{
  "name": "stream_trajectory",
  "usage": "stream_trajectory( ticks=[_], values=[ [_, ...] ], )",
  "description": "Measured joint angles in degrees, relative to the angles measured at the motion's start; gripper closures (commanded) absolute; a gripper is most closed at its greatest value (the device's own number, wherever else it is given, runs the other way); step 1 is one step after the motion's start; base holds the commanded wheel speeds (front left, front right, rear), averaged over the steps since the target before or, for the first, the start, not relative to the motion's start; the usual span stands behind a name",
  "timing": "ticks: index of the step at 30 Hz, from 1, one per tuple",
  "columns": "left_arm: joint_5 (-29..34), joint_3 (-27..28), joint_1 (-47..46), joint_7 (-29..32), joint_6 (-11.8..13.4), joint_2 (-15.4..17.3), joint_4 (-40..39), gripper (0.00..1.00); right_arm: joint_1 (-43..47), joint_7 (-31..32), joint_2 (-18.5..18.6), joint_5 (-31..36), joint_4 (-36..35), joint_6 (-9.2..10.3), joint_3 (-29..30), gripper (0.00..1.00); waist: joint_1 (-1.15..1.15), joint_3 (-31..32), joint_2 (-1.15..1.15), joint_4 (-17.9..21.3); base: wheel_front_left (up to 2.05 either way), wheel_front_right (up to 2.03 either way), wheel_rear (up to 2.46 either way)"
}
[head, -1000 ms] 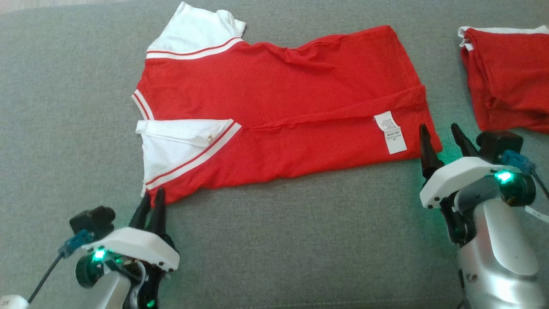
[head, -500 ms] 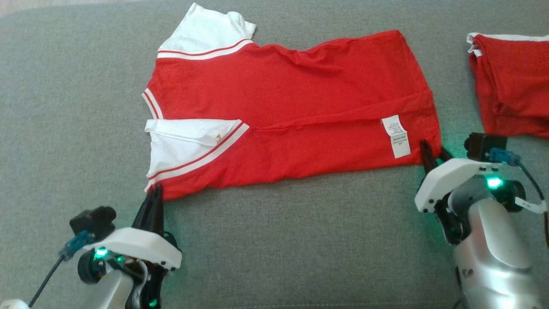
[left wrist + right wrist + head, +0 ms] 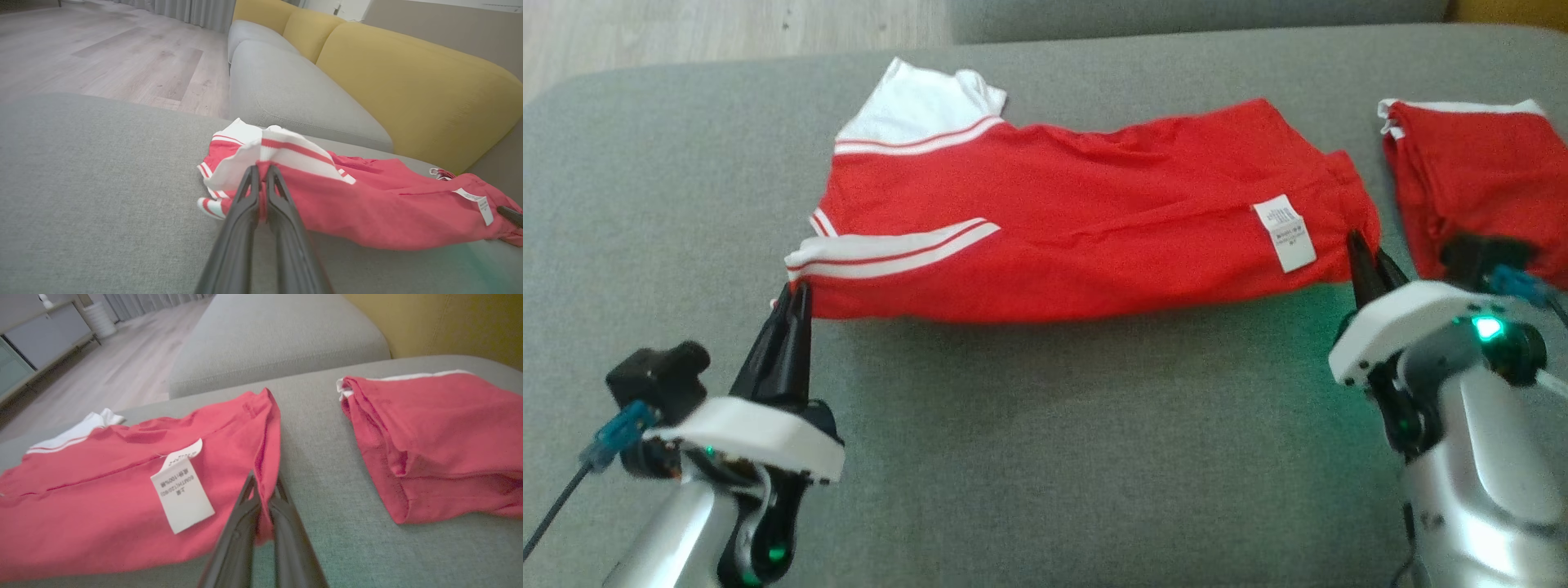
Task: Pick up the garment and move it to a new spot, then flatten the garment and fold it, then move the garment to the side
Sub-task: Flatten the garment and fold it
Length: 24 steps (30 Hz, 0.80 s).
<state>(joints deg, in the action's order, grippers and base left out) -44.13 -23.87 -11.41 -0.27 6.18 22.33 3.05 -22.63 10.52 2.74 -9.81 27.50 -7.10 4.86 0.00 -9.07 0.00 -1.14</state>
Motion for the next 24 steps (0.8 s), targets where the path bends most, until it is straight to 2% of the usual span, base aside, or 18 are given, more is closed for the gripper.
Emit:
stream_trajectory(
  ticks=[5, 9, 16, 17, 18, 19, 20, 21, 22, 24],
  values=[
    [0.24, -0.34, 6.26, 2.35, 2.03, 1.98, -6.89, 1.00, 9.29, 2.72, -0.01, -3.69, -8.12, 0.00, 0.08, 1.00, -0.01, 1.67, 0.00, -0.02, 0.00, 0.00, 0.00],
    [-0.63, -0.51, 12.91, 2.81, 3.87, 2.56, -9.03, 1.00, 18.13, 4.75, -0.16, -5.27, -13.52, 0.00, 0.19, 1.00, -0.01, 1.93, 0.00, 0.15, 0.00, 0.00, 0.00],
    [-1.94, -1.70, 17.57, 2.27, 4.42, 1.82, -8.24, 1.00, 24.82, 5.72, -0.22, -7.58, -16.41, 0.00, 0.45, 1.00, -0.01, 1.92, 0.00, 0.69, 0.00, 0.00, 0.00],
    [-2.32, -1.81, 17.90, 2.13, 4.42, 1.48, -7.67, 1.00, 25.46, 5.71, -0.24, -7.89, -16.63, 0.00, 0.46, 0.90, -0.01, 1.93, 0.00, 0.79, 0.00, 0.00, 0.00],
    [-2.54, -1.87, 18.08, 2.00, 4.43, 1.19, -6.89, 1.00, 26.03, 5.69, -0.25, -7.94, -16.80, 0.00, 0.47, 0.68, 0.00, 1.95, 0.00, 0.90, 0.00, 0.00, 0.00],
    [-2.52, -1.94, 18.33, 1.69, 4.44, 1.09, -6.08, 1.00, 26.35, 5.61, -0.25, -7.94, -16.84, 0.00, 0.47, 0.33, 0.00, 2.04, 0.00, 1.02, 0.00, 0.00, 0.00],
    [-2.37, -1.99, 18.56, 1.63, 4.49, 1.11, -5.17, 0.78, 26.69, 5.55, -0.25, -7.94, -16.95, 0.00, 0.47, 0.02, 0.00, 2.17, 0.00, 1.10, 0.00, 0.00, 0.00],
    [-2.03, -2.08, 18.76, 1.60, 4.74, 1.18, -4.53, 0.29, 27.07, 5.54, -0.26, -7.94, -17.02, 0.00, 0.48, 0.00, 0.00, 2.30, 0.00, 1.15, 0.00, 0.00, 0.00],
    [-1.56, -2.15, 18.94, 1.26, 5.00, 1.26, -3.91, 0.04, 27.33, 5.32, -0.30, -7.94, -17.09, 0.00, 0.60, 0.00, -0.01, 2.42, 0.00, 1.20, 0.00, 0.00, 0.00],
    [-1.25, -2.05, 18.95, 0.68, 5.00, 1.40, -3.57, 0.00, 28.14, 5.03, -0.32, -7.92, -17.86, 0.00, 1.14, 0.00, 0.00, 2.63, 0.00, 1.22, 0.00, 0.00, 0.00]
  ],
)
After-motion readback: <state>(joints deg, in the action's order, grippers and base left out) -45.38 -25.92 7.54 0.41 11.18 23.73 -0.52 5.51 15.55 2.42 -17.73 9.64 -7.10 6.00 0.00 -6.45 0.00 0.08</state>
